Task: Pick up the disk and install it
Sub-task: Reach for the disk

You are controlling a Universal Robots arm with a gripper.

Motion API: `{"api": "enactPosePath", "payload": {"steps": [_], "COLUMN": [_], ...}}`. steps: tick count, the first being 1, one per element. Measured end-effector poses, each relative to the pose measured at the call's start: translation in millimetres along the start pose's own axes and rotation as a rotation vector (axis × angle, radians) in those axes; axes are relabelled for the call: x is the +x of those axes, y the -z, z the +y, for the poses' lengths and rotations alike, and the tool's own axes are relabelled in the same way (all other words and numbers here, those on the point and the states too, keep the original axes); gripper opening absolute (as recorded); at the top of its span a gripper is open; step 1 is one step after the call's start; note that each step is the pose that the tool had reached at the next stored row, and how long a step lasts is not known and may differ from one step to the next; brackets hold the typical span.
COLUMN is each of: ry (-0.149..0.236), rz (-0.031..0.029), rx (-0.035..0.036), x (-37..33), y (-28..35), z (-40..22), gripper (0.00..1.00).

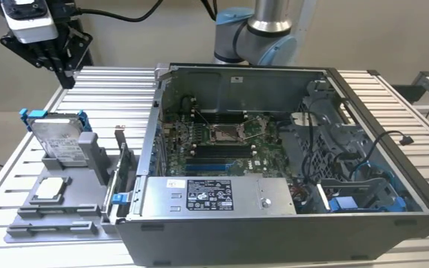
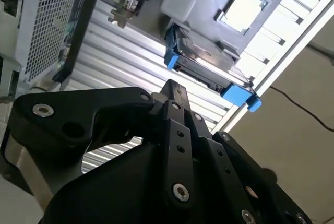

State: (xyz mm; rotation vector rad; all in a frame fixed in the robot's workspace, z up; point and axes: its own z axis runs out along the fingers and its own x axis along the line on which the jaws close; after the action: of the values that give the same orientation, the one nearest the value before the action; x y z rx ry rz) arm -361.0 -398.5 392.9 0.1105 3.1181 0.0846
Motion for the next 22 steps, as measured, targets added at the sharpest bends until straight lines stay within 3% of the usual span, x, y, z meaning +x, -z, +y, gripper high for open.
{"api": "enactPosePath", "payload": {"steps": [15, 22], "ry": [0.000, 0.000], "rz": [-0.0001, 0.0001], "rx": [-0.0001, 0.0000], "x": [57.2, 73.4], "y": [1.2, 1.6], "z": [-3.9, -4.9], "gripper": [0.00, 0.00]}}
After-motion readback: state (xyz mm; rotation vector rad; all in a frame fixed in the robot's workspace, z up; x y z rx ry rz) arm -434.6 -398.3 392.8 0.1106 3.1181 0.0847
